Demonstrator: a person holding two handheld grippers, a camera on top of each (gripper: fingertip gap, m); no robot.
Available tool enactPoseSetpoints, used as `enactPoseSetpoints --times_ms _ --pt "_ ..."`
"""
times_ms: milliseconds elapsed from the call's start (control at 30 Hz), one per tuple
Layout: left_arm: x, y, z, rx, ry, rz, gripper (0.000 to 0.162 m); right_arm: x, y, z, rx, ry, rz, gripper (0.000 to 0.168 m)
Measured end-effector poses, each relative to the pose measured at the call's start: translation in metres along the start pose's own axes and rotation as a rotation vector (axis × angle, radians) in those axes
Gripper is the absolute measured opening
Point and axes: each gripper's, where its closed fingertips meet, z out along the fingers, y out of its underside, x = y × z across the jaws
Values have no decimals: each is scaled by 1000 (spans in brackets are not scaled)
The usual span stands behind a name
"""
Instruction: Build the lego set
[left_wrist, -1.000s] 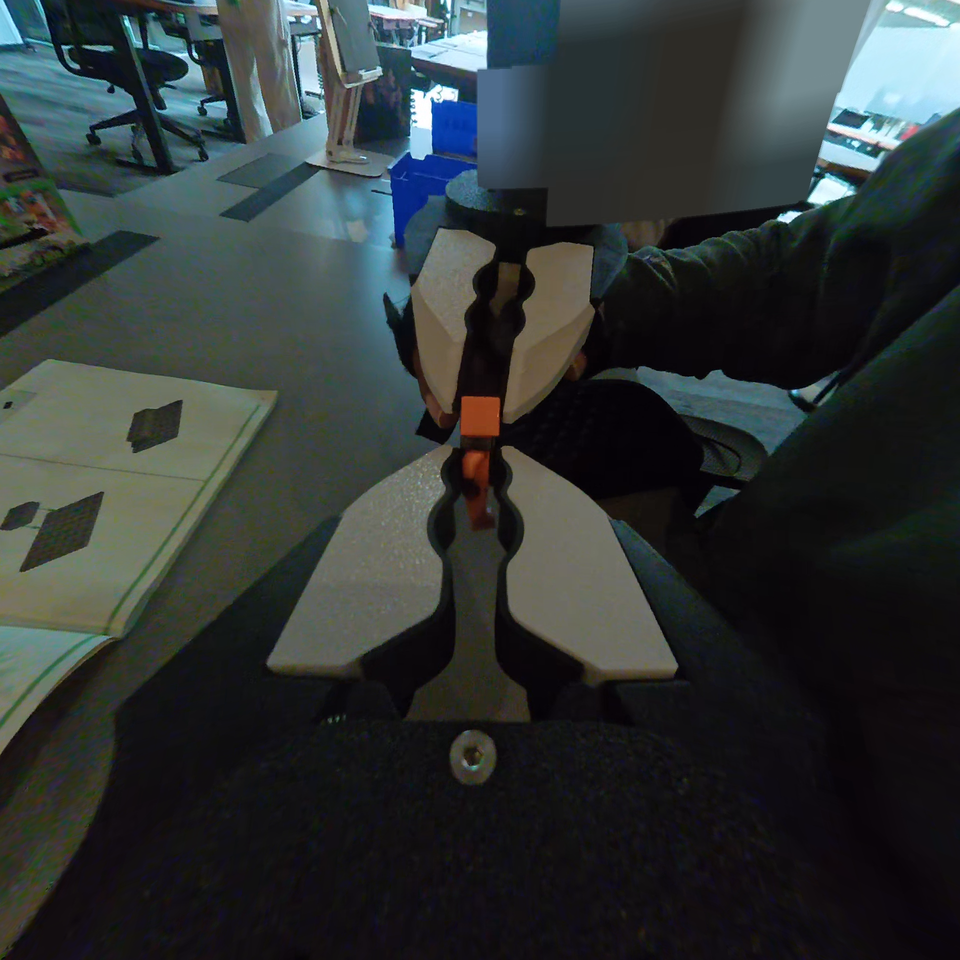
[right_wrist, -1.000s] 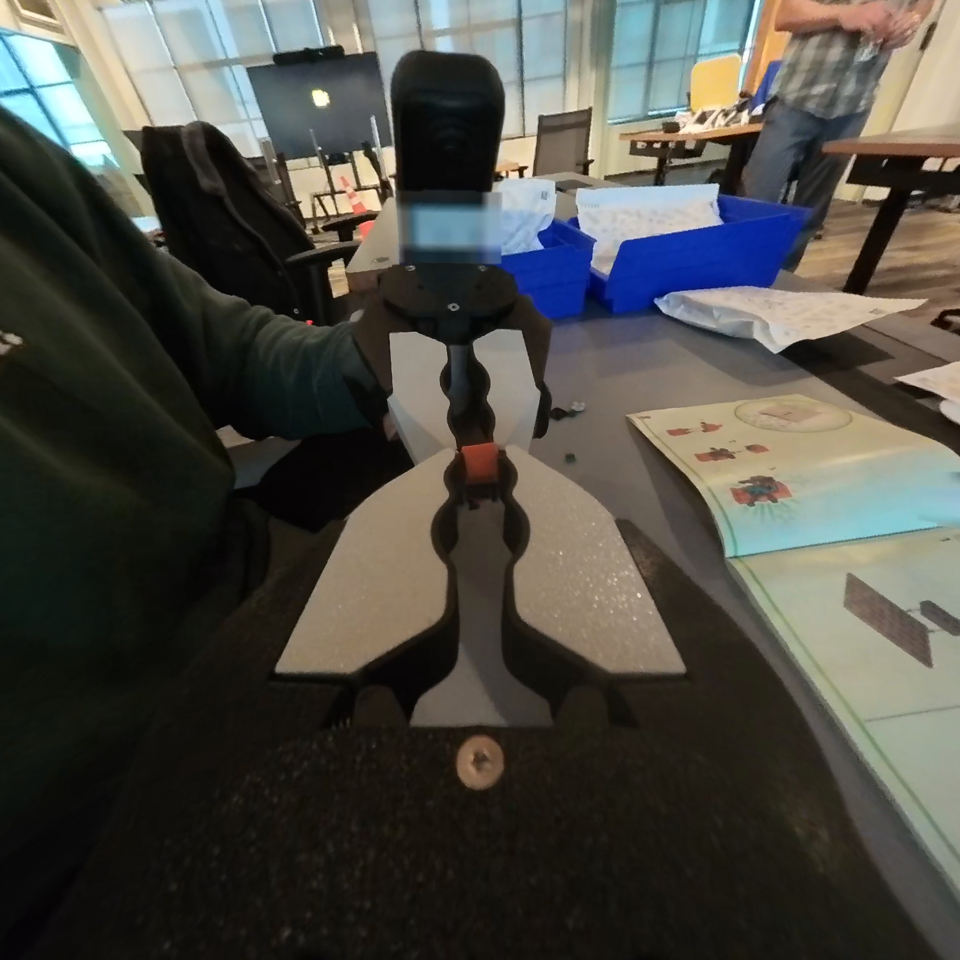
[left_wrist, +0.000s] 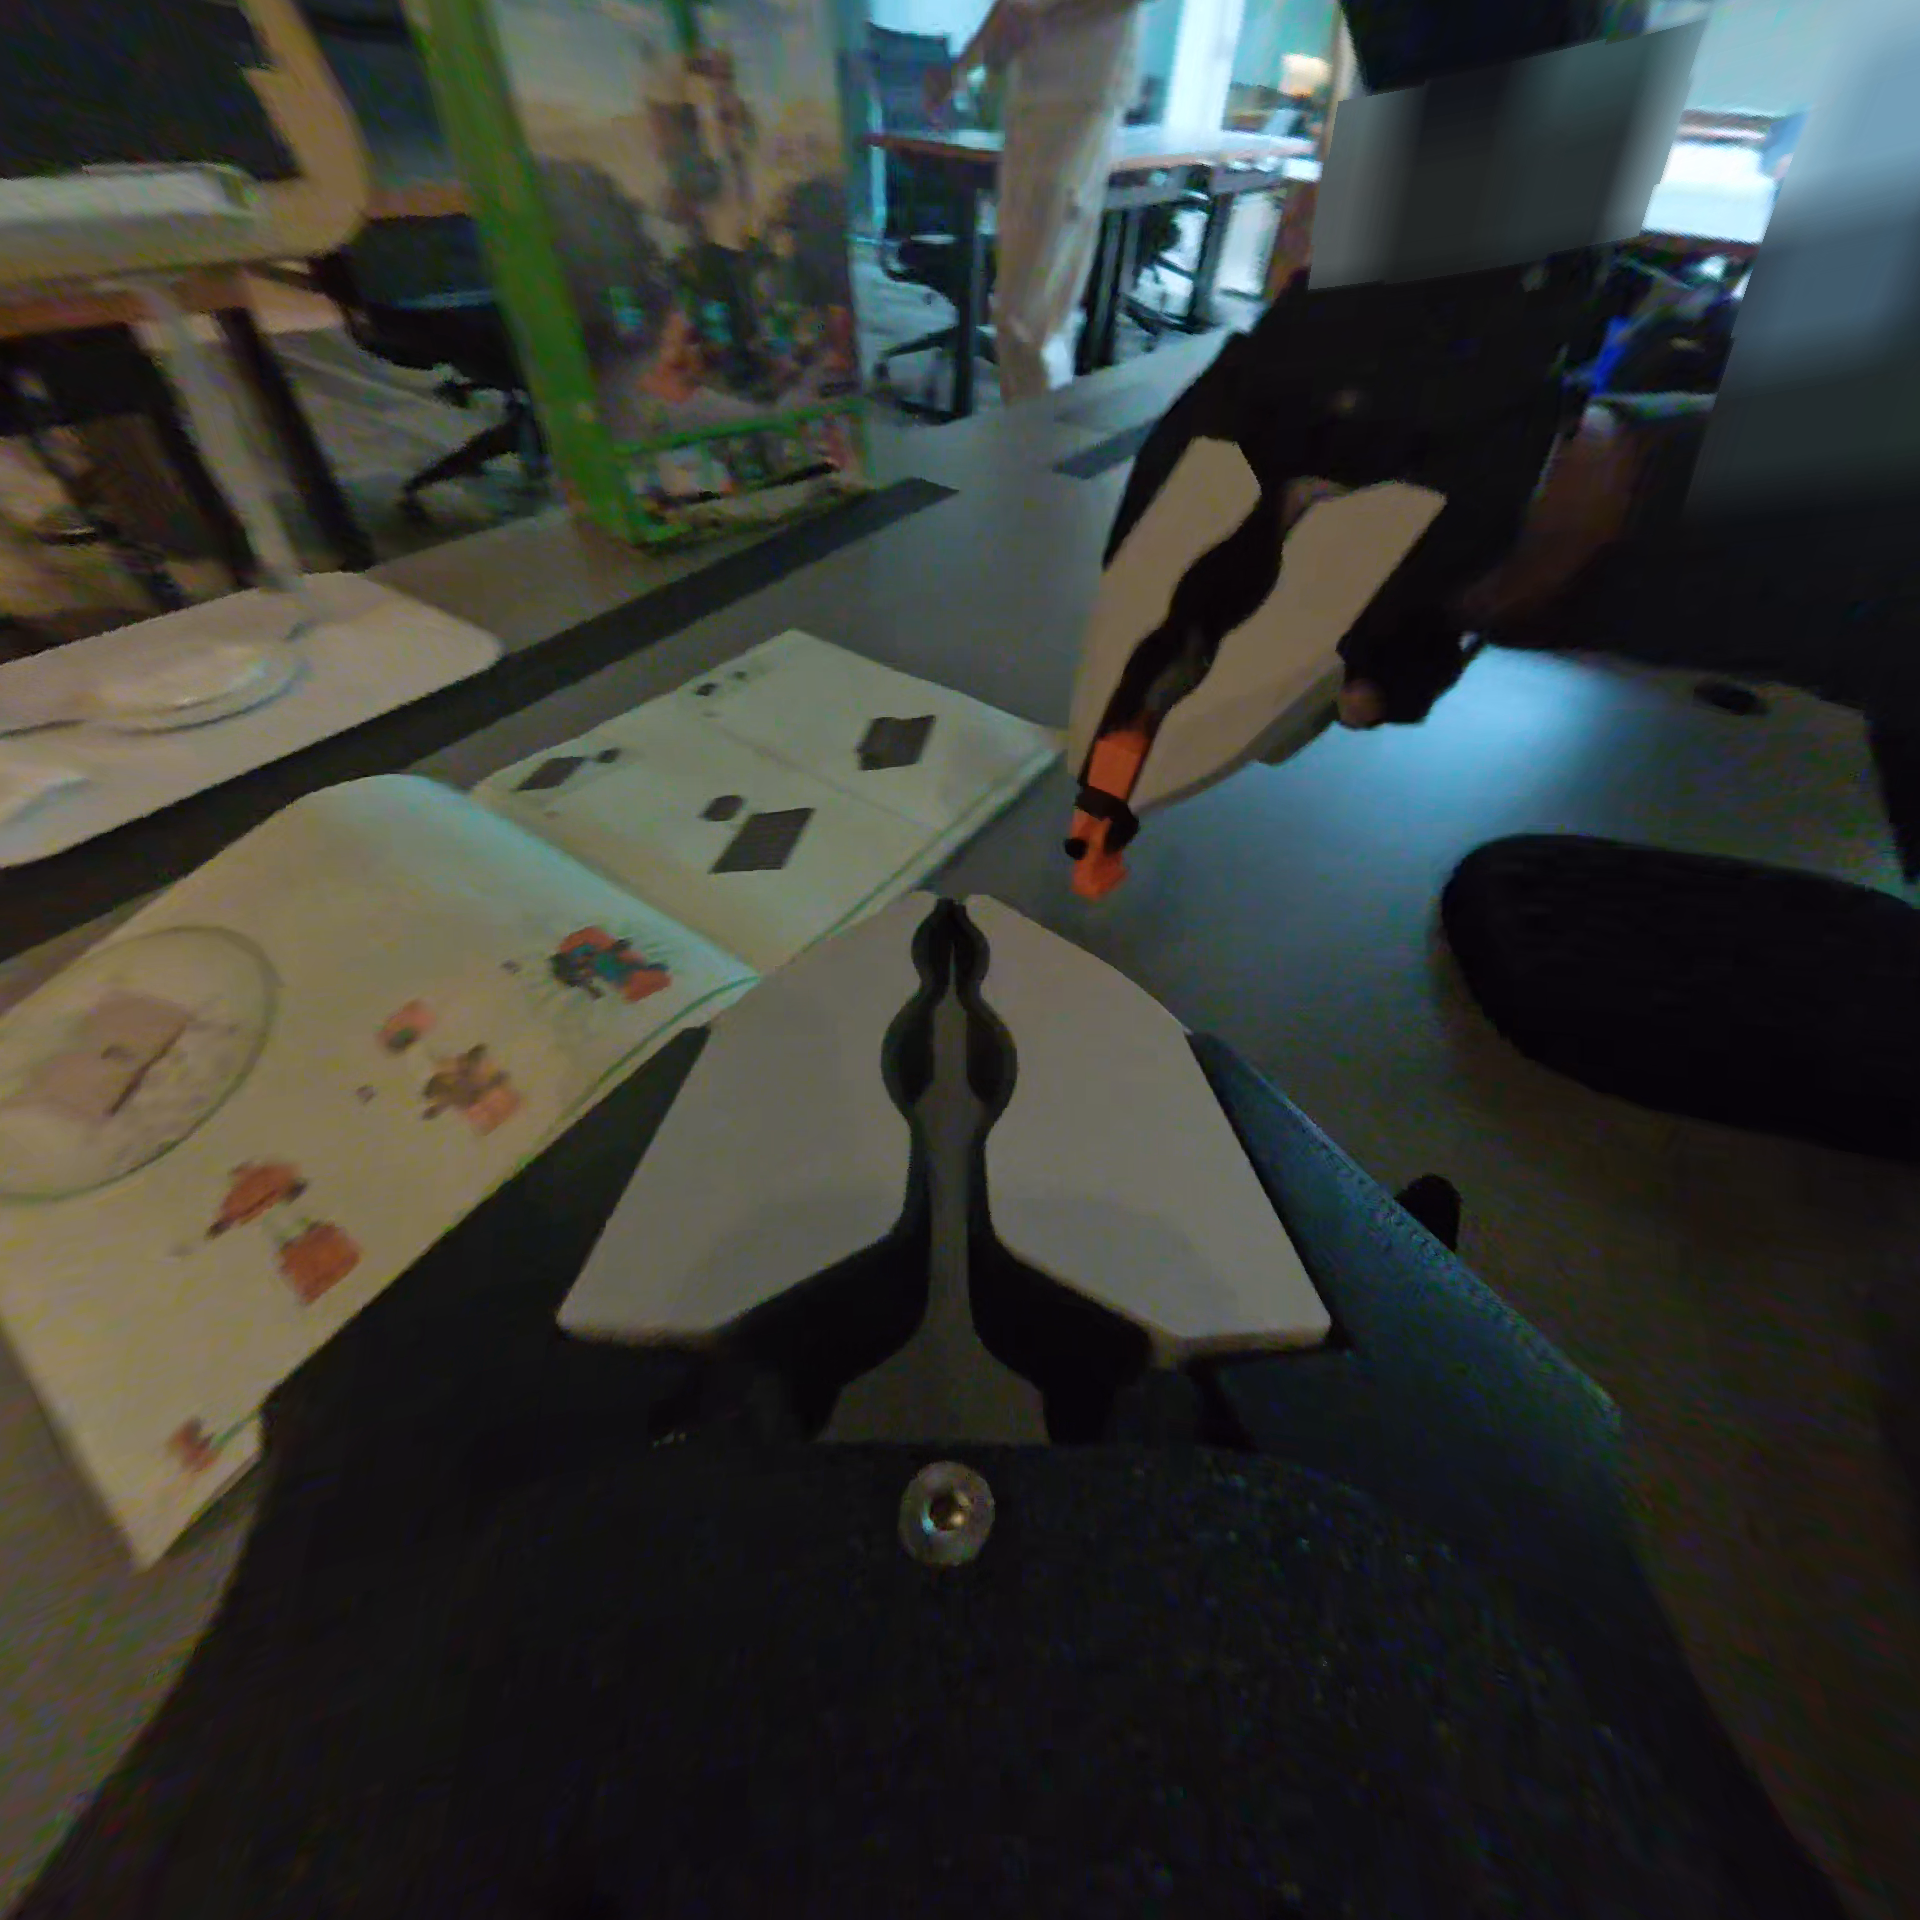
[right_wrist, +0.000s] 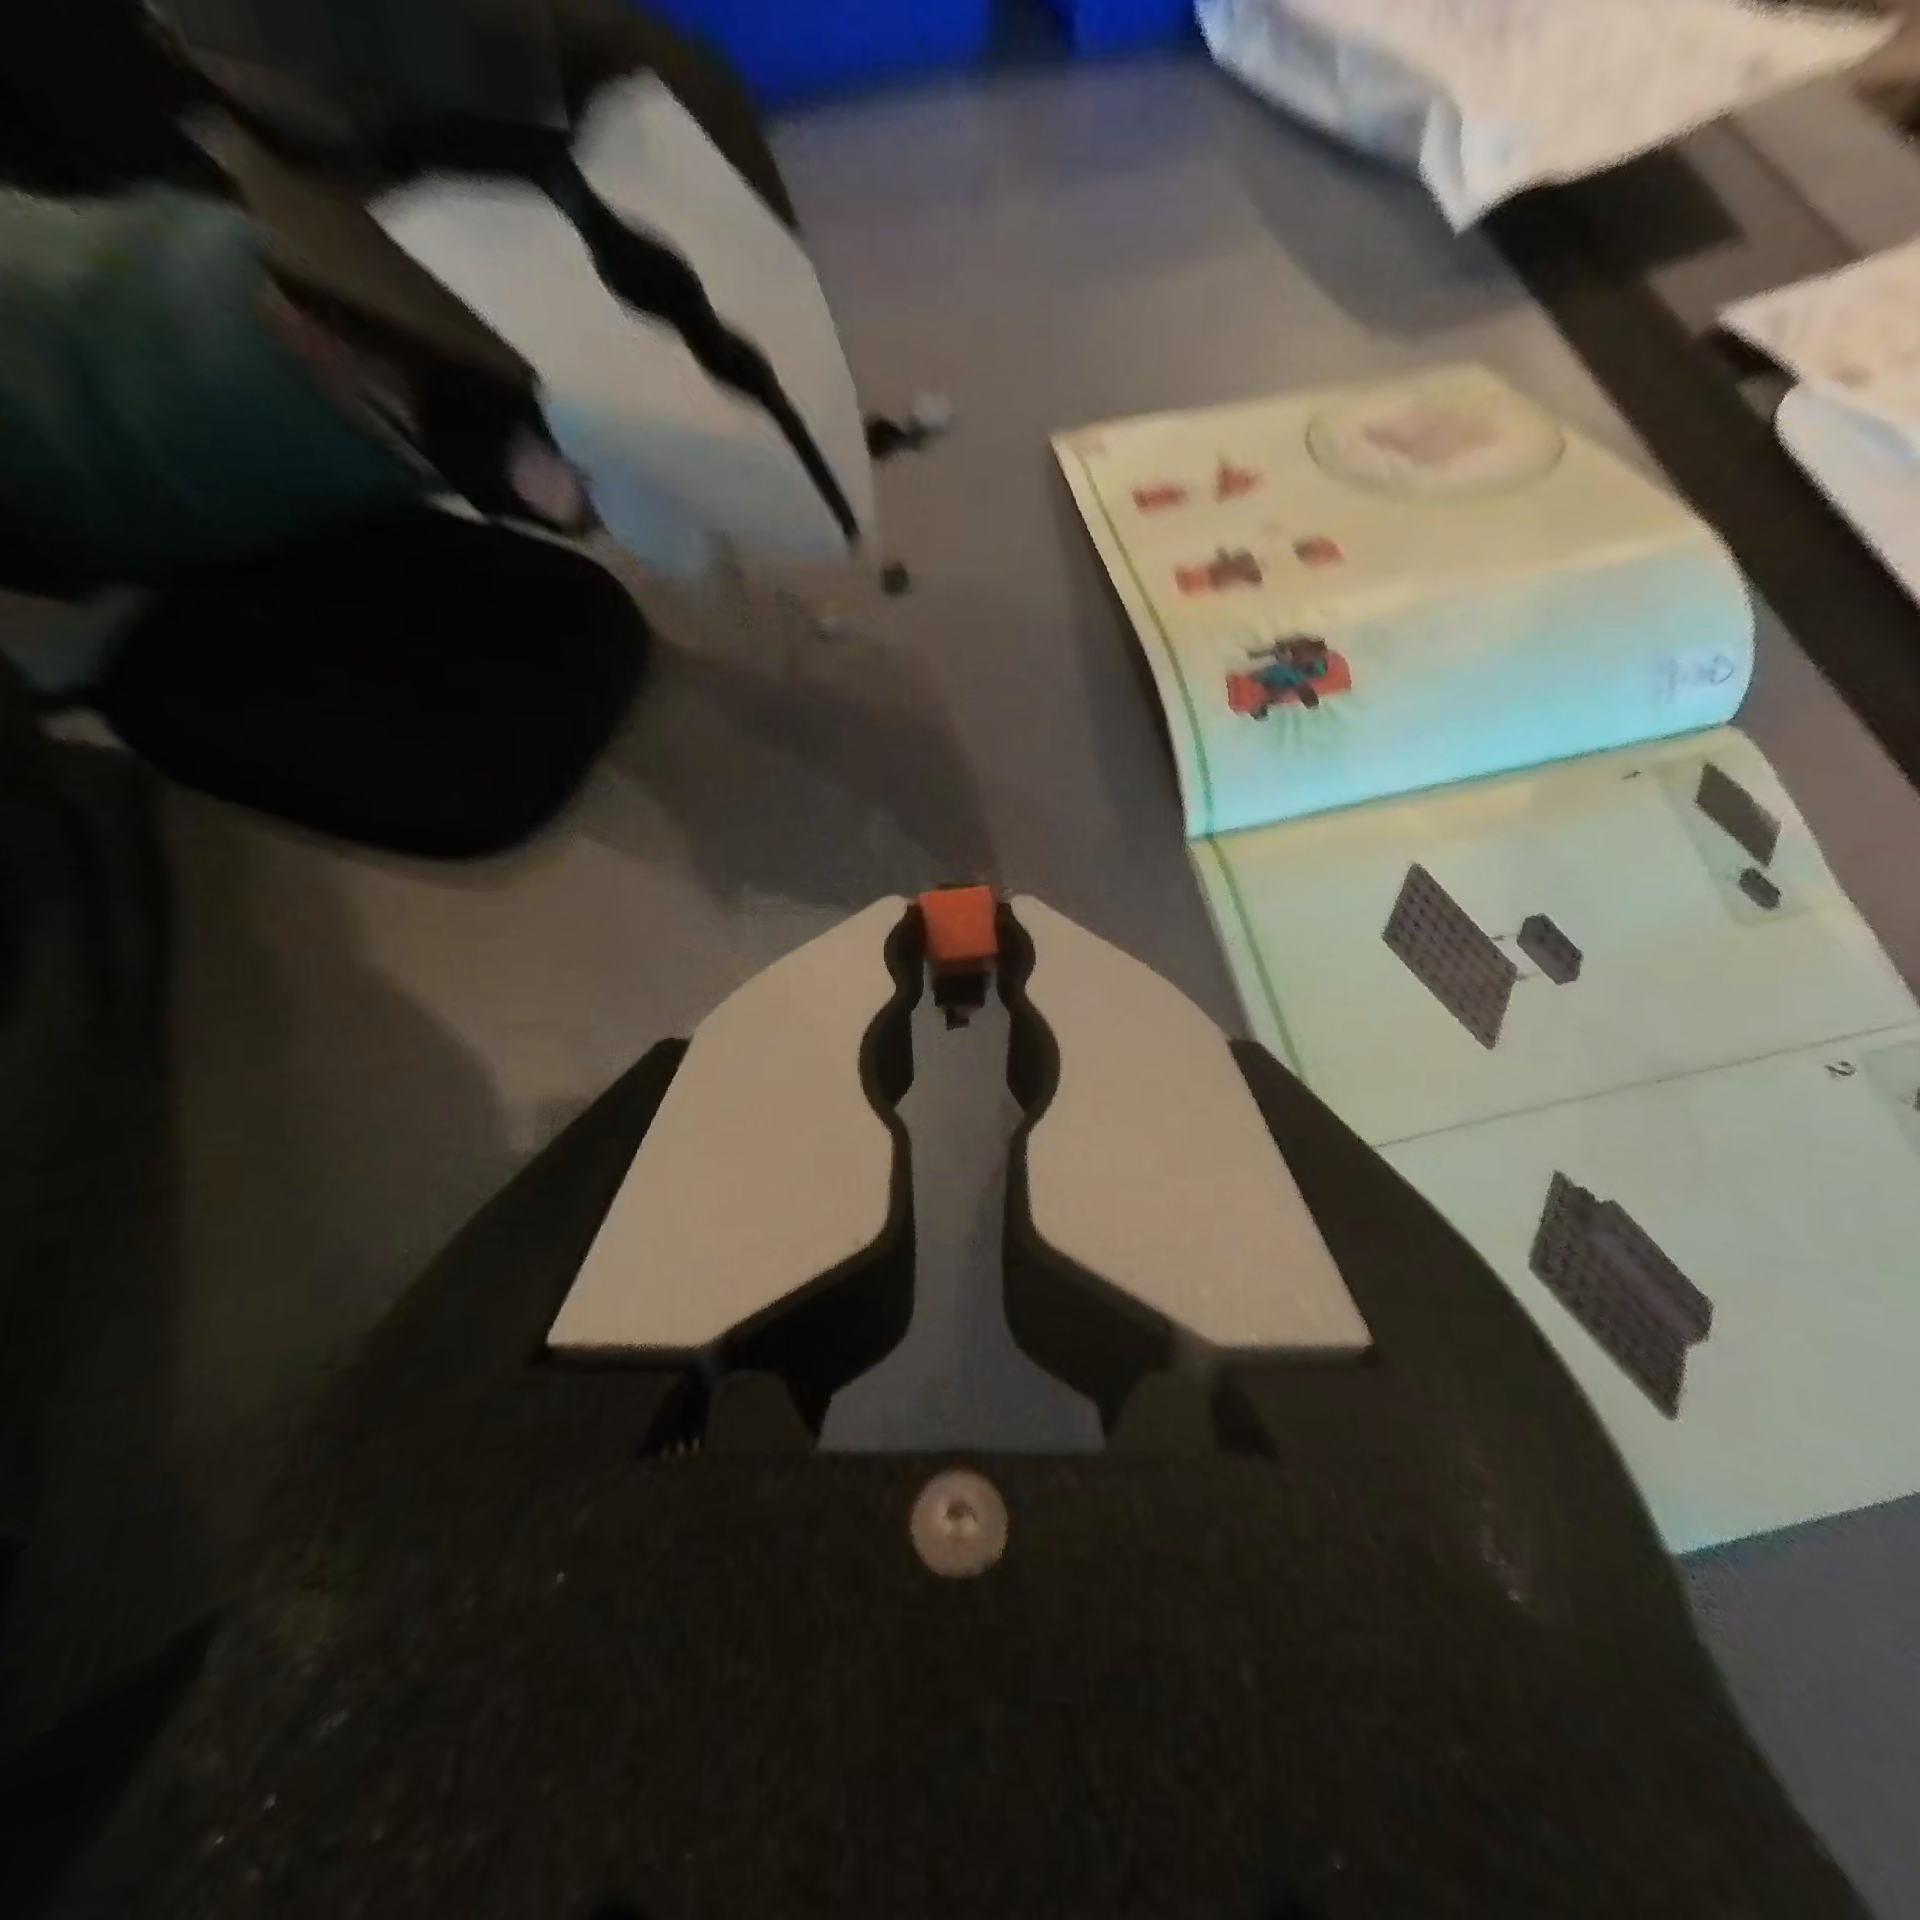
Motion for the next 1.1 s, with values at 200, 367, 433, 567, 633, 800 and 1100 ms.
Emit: enactPoseSetpoints --times_ms 200,367,433,567,633,800,1100 --pt "-35 9 -17 34 -168 -90 0 15 14 35 -117 -34 -33 13" --pt "-48 17 -21 33 -204 -132 1 20 23 51 -131 -53 -57 13" --pt "-50 19 -21 28 -210 -131 1 22 30 55 -137 -54 -50 13" --pt "-49 22 -18 17 -202 -135 1 25 32 58 -112 -64 -46 13" --pt "-48 24 -16 10 -198 -132 1 27 32 59 -107 -69 -43 13" --pt "-45 28 -12 -5 -187 -122 2 33 29 62 -101 -66 -45 13" --pt "-37 33 -6 -29 -167 -86 0 44 25 67 -115 -58 -65 13"
